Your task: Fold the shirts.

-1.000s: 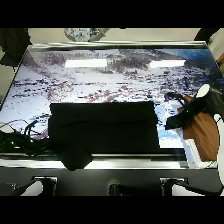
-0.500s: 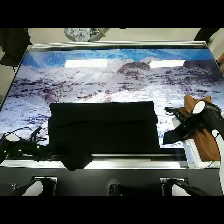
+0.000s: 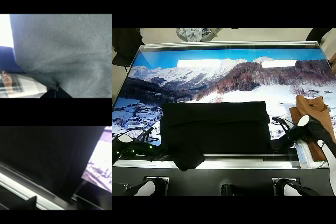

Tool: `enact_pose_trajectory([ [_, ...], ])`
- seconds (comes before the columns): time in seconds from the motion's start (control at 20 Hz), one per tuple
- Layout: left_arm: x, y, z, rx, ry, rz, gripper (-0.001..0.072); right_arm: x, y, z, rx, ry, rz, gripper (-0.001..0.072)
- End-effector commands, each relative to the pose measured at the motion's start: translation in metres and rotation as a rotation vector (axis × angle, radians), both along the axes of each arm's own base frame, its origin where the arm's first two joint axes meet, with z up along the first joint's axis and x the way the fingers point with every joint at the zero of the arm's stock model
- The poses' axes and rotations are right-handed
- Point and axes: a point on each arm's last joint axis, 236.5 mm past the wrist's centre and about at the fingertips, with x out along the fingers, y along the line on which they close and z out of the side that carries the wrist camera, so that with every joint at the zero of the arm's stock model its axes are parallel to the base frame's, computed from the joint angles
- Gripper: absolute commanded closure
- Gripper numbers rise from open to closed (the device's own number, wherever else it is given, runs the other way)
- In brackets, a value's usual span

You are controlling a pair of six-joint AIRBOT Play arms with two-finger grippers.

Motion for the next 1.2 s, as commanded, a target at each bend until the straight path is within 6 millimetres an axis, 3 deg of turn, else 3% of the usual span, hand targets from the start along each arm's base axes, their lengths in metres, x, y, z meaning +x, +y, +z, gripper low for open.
enact_pose_trajectory([
  [0.0,0.002,0.002,-0.001,0.011,-0.008,0.003,0.0683,0.013,0.010,-0.012,0.014,-0.042,-0.120,0.0202],
  [0.1,0.003,0.003,-0.002,0.014,-0.011,0.004,0.0683,0.011,0.015,-0.014,0.030,-0.035,-0.141,0.0255],
  [0.15,0.003,0.003,-0.002,0.015,-0.017,-0.002,0.0683,0.007,0.016,-0.014,0.032,-0.020,-0.136,0.0541],
  [0.2,0.004,0.004,-0.002,0.017,-0.024,-0.008,0.0683,0.005,0.015,-0.015,0.027,-0.010,-0.139,0.0667],
  [0.35,0.014,0.007,0.007,0.021,-0.056,-0.027,0.0686,0.011,0.015,-0.007,0.050,-0.048,-0.077,0.0667],
  [0.45,0.035,0.015,0.030,0.043,-0.136,-0.062,0.0687,0.028,0.012,0.009,0.058,-0.106,-0.026,0.0667],
  [0.6,0.080,0.035,0.083,0.121,-0.304,-0.053,0.0688,0.074,0.008,0.052,0.045,-0.232,-0.005,0.0668],
  [0.75,0.118,0.052,0.113,0.172,-0.394,-0.016,0.0689,0.139,0.012,0.085,-0.006,-0.424,0.022,0.0668],
  [0.9,0.163,0.066,0.123,0.159,-0.429,0.002,0.0689,0.197,0.007,0.081,-0.045,-0.457,-0.041,0.0668],
  [1.0,0.197,0.067,0.122,0.127,-0.434,-0.008,0.0688,0.220,0.009,0.068,-0.029,-0.423,-0.053,0.0668],
  [1.15,0.241,0.058,0.102,0.104,-0.413,-0.070,0.0688,0.245,0.017,0.044,-0.021,-0.396,-0.065,0.0667],
])
